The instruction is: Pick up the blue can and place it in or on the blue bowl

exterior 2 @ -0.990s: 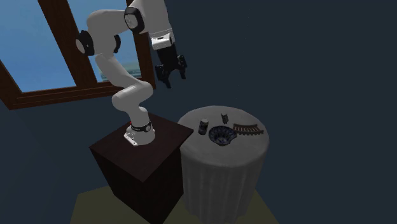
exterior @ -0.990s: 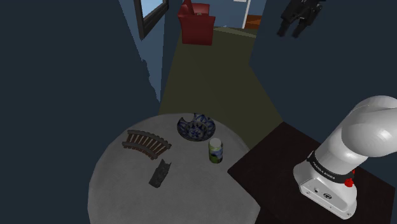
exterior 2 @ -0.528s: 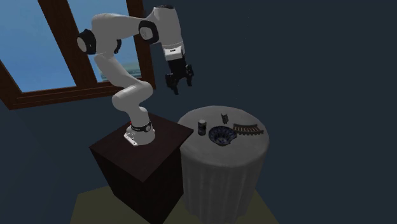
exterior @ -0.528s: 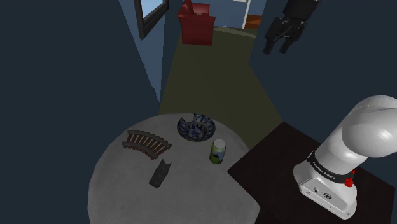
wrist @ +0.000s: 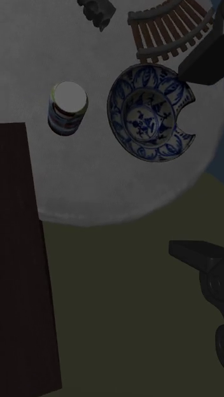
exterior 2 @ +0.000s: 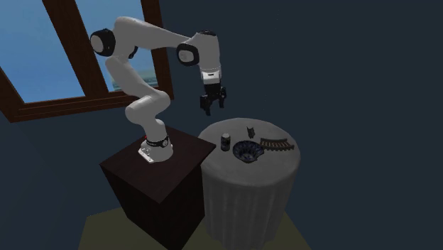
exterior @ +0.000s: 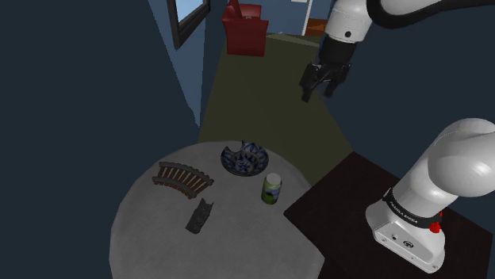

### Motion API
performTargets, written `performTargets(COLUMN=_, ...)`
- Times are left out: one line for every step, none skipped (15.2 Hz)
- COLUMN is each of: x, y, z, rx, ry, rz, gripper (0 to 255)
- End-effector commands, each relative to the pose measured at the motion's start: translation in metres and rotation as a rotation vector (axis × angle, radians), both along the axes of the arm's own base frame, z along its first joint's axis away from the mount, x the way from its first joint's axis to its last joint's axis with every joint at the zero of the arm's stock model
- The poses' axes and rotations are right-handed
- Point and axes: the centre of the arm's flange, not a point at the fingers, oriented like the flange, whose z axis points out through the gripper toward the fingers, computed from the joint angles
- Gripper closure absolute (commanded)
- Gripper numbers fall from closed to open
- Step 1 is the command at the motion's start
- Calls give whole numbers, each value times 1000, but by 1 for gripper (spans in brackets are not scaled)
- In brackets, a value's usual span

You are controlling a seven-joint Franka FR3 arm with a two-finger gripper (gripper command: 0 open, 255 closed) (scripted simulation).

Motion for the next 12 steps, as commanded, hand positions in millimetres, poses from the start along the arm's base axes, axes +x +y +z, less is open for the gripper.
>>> performTargets(x=2, y=17, z=-17, rx=-12, ry=16, rz=-7, gripper=0)
performTargets(x=4, y=26, z=-28, rx=-18, ry=24, rz=-10, gripper=0)
performTargets(x=5, y=35, z=-38, rx=-24, ry=33, rz=-13, gripper=0)
performTargets(x=7, y=43, z=-49, rx=-30, ry=41, rz=-16, gripper=0)
performTargets(x=8, y=52, z=-60, rx=-36, ry=49, rz=-19, gripper=0)
performTargets(x=10, y=61, z=-70, rx=-42, ry=58, rz=-22, gripper=0)
performTargets(x=11, y=69, z=-81, rx=-48, ry=66, rz=-25, gripper=0)
performTargets(x=12, y=78, z=-92, rx=-54, ry=74, rz=-27, gripper=0)
performTargets(x=13, y=86, z=-103, rx=-60, ry=82, rz=-30, gripper=0)
performTargets(x=14, y=95, z=-114, rx=-66, ry=91, rz=-33, gripper=0)
performTargets(x=16, y=103, z=-125, rx=-72, ry=99, rz=-36, gripper=0)
performTargets(x=17, y=111, z=-136, rx=-78, ry=107, rz=-39, gripper=0)
